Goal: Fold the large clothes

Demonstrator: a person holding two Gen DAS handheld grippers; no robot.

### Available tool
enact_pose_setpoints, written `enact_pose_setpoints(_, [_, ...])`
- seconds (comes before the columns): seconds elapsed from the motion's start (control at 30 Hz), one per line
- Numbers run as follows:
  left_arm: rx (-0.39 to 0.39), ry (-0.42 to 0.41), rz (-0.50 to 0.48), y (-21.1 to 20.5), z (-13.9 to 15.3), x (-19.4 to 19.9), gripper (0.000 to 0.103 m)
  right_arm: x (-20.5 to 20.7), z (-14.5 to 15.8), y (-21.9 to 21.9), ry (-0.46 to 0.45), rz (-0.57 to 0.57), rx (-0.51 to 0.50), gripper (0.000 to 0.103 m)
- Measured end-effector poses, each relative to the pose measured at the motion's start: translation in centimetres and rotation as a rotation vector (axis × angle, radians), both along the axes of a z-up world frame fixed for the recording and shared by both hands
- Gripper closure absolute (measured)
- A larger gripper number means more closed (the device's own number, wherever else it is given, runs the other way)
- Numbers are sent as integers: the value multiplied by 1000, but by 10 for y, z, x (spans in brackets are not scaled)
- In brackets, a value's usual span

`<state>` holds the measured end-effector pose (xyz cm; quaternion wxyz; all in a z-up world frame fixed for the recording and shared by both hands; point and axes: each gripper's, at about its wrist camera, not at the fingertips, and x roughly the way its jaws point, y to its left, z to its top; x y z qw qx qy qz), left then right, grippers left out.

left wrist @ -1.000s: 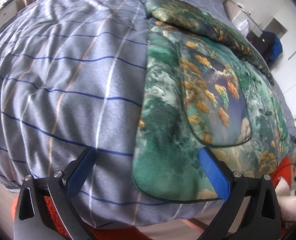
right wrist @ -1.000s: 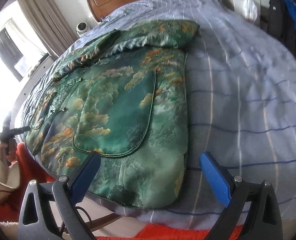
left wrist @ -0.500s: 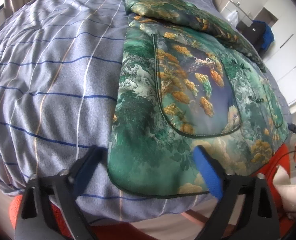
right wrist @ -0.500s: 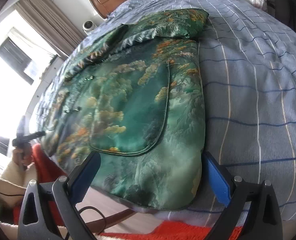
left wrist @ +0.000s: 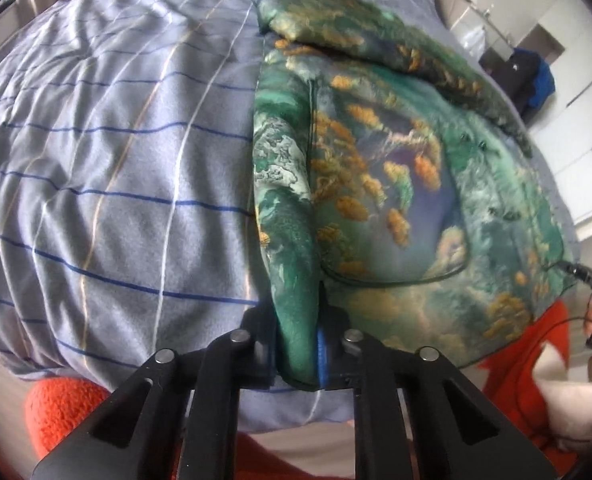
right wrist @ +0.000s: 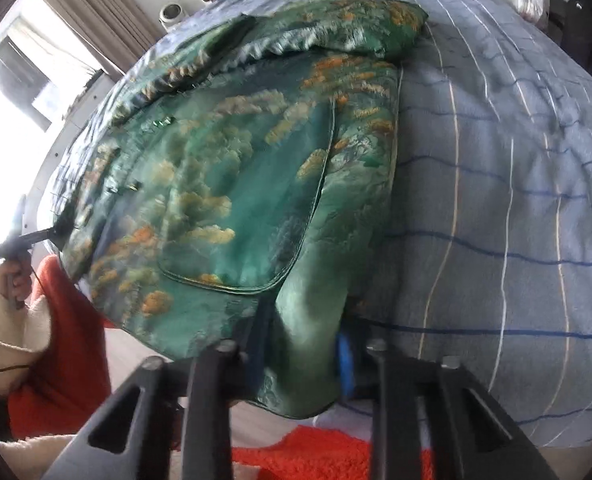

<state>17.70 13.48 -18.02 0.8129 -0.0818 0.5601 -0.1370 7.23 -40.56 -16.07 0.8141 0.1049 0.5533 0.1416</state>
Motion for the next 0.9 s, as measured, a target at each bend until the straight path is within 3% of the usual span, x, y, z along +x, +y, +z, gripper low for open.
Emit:
enact_pose_setpoints(0.3, [-67, -51, 0, 11, 29, -19, 93, -11, 29, 4, -48, 3, 22, 87])
enact_pose_setpoints(0.4, [-135, -44, 18, 18, 38, -16, 93, -11, 29, 1, -33, 8, 56, 87])
enact_pose_setpoints(0.5, [-222, -63, 42, 17, 51, 4, 94, -2, 33, -13, -30, -20, 178, 88])
enact_pose_setpoints(0.63, [-313, -137, 63, 16, 83, 40, 94, 27, 54, -38, -103, -99, 381, 88])
enact_pose_setpoints(0.8, [-313, -232, 79, 1, 124, 109, 94, 85, 81, -64, -217, -215, 503, 89])
enact_pose_setpoints(0.9, [-319, -243, 119, -6, 138, 169, 94, 136, 91, -75, -260, -284, 537, 89])
